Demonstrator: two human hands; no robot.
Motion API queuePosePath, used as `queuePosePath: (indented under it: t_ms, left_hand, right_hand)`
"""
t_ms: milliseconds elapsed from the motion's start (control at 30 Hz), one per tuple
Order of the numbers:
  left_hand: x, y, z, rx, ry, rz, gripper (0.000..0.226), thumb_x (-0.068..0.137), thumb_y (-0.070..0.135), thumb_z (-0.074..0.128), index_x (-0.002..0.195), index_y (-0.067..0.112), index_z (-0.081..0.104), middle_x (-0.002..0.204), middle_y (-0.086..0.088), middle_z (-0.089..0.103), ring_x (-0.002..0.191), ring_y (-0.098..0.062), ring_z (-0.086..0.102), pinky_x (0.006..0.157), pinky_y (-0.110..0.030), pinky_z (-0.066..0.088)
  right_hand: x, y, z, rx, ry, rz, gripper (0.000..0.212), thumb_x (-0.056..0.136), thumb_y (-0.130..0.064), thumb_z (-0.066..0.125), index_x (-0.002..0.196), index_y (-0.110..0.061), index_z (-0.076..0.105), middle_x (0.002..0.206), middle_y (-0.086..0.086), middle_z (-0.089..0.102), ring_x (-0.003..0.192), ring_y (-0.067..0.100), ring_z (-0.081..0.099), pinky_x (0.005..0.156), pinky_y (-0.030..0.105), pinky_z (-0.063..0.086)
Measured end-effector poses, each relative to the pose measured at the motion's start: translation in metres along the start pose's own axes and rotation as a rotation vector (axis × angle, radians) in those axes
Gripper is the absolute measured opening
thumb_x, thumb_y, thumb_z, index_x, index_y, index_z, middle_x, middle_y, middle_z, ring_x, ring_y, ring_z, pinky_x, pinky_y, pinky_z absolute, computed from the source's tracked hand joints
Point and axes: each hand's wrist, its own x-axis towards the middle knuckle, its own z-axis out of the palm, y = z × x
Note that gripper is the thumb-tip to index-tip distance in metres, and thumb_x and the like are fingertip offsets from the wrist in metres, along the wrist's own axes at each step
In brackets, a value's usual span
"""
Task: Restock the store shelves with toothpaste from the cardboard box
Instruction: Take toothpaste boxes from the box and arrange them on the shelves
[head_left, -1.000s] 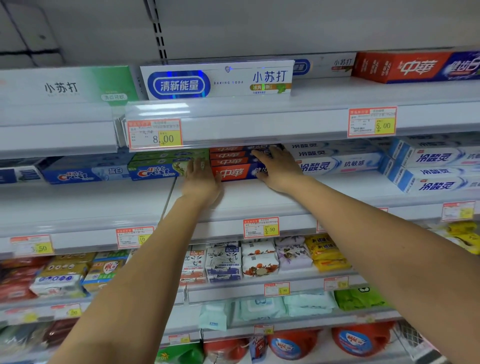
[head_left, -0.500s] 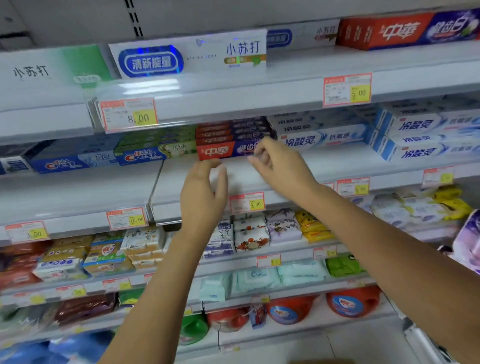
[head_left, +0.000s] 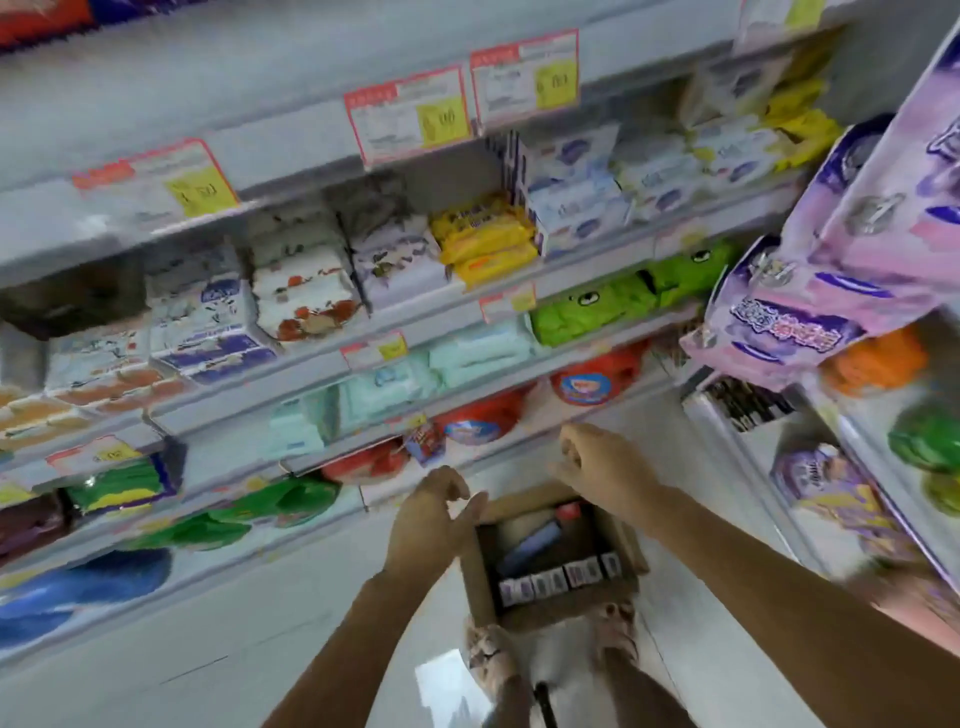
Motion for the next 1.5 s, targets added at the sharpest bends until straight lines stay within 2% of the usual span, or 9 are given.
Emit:
queuePosePath:
  t_ms: [67,200,367,533,633,700,900,1167,1500]
  left_hand:
    - [0.005,-0.016,0.039,0.001,-0.111,-0.116,0.021,0.085,0.024,0.065,0.076,0.03,0.047,0.077,0.009,0.053,0.08,-0.017,0.058,0.068,-0.026,0.042]
    - [0.021,-0.054,0.118,0.076,-0.25,-0.283,0.007,0.091,0.018,0.055,0.098,0.017,0.056,0.083,0.008,0.051,0.095,-0.026,0.06,0.075,-0.028,0.045]
    - [0.042,-0.131,0.211,0.187,-0.422,-0.39,0.013,0.09,0.02,0.051,0.078,0.021,0.051,0.09,-0.002,0.06,0.072,-0.013,0.052,0.06,-0.02,0.038]
    - [0.064,-0.197,0.28,-0.087,-0.386,-0.67,0.012,0.09,0.023,0.053,0.084,0.016,0.06,0.081,-0.007,0.064,0.077,-0.024,0.064,0.073,-0.04,0.057]
    - [0.065,-0.267,0.33,-0.091,-0.472,-0.676,0.035,0.072,0.045,0.059,0.099,0.022,0.061,0.105,-0.007,0.065,0.097,-0.028,0.064,0.084,-0.048,0.055]
    - [0.07,-0.266,0.34,-0.023,-0.492,-0.643,0.029,0.077,0.037,0.061,0.102,0.023,0.058,0.108,-0.004,0.063,0.099,-0.025,0.063,0.088,-0.045,0.053]
    - [0.08,-0.279,0.383,0.335,-0.689,-0.438,0.056,0.093,0.031,0.052,0.145,0.019,0.033,0.146,-0.008,0.037,0.132,-0.026,0.038,0.111,-0.035,0.029]
    - [0.073,-0.297,0.398,0.382,-0.811,-0.463,0.048,0.091,0.022,0.053,0.137,0.018,0.041,0.137,-0.008,0.046,0.125,-0.025,0.045,0.104,-0.03,0.036]
    - [0.078,-0.307,0.407,0.442,-0.799,-0.439,0.055,0.092,0.02,0.055,0.142,0.013,0.036,0.145,-0.01,0.037,0.129,-0.025,0.043,0.102,-0.029,0.038]
  right_hand:
    - [0.001,0.044,0.039,-0.026,-0.121,0.151,0.028,0.085,-0.011,0.058,0.112,-0.006,0.05,0.112,0.011,0.052,0.103,0.032,0.055,0.082,0.035,0.041]
    - [0.009,0.12,0.114,-0.02,-0.231,0.358,0.041,0.089,-0.009,0.054,0.128,-0.008,0.044,0.12,0.013,0.047,0.1,0.027,0.055,0.082,0.032,0.047]
    - [0.02,0.193,0.204,-0.006,-0.34,0.505,0.029,0.094,-0.024,0.053,0.117,-0.007,0.048,0.115,0.009,0.048,0.089,0.02,0.057,0.075,0.026,0.05]
    - [0.04,0.248,0.282,-0.003,-0.377,0.514,0.023,0.091,-0.029,0.058,0.107,-0.016,0.047,0.103,0.001,0.058,0.089,0.018,0.062,0.078,0.028,0.054]
    - [0.058,0.273,0.321,0.033,-0.412,0.523,0.023,0.089,-0.031,0.06,0.102,-0.029,0.041,0.094,-0.004,0.055,0.088,0.016,0.061,0.082,0.036,0.056]
    - [0.069,0.285,0.348,0.061,-0.42,0.507,0.034,0.085,-0.034,0.064,0.108,-0.037,0.039,0.107,-0.006,0.055,0.101,0.018,0.058,0.089,0.041,0.053]
    - [0.088,0.3,0.396,-0.149,-0.577,0.436,0.069,0.089,-0.019,0.062,0.146,-0.02,0.024,0.15,0.008,0.026,0.134,0.027,0.036,0.109,0.039,0.037]
    - [0.094,0.303,0.423,-0.203,-0.656,0.633,0.048,0.094,-0.031,0.053,0.137,-0.016,0.042,0.137,0.008,0.043,0.119,0.026,0.049,0.099,0.036,0.044]
    - [0.093,0.311,0.424,-0.387,-0.823,0.397,0.082,0.082,-0.031,0.071,0.148,-0.019,0.024,0.15,0.012,0.028,0.138,0.032,0.027,0.112,0.042,0.028]
